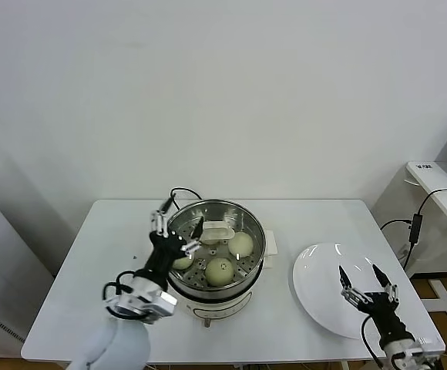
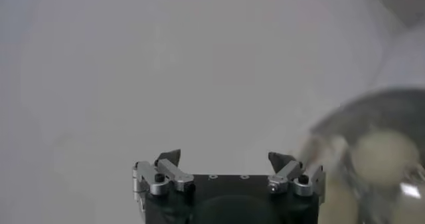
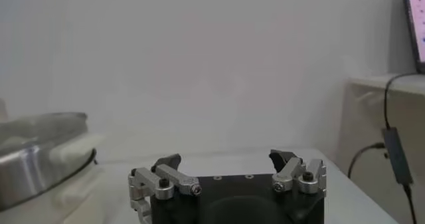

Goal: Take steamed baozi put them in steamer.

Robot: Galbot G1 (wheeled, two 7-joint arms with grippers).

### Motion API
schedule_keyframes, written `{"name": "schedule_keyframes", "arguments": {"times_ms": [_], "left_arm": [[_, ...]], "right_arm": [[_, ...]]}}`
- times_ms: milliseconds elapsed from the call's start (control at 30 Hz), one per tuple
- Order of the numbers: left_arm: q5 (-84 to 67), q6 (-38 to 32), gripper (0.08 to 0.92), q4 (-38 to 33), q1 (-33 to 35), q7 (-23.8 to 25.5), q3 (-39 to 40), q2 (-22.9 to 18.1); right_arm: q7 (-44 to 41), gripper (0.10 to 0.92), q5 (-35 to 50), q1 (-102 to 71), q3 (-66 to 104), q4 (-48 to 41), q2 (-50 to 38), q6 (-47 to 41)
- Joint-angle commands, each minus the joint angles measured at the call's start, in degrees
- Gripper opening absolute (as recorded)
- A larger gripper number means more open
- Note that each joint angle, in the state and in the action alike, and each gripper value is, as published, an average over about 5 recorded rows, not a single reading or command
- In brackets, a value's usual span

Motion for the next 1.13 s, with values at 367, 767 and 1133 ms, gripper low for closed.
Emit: {"name": "schedule_keyframes", "arguments": {"times_ms": [367,767,1133], "left_arm": [[-25.0,-20.4,0.823,8.5,12.4,0.7,-26.8,-13.1],[-28.9,-23.7,0.823,11.6,20.7,8.4,-31.1,-18.1],[-33.1,-27.4,0.823,12.6,22.9,11.4,-32.1,-18.9]], "right_arm": [[2.9,0.823,0.3,7.9,-5.1,-2.2,-2.1,-1.4],[1.5,0.823,-2.1,7.1,-5.4,-3.5,-0.1,-0.8],[0.9,0.823,-3.0,6.4,-5.7,-3.7,1.0,-0.6]]}}
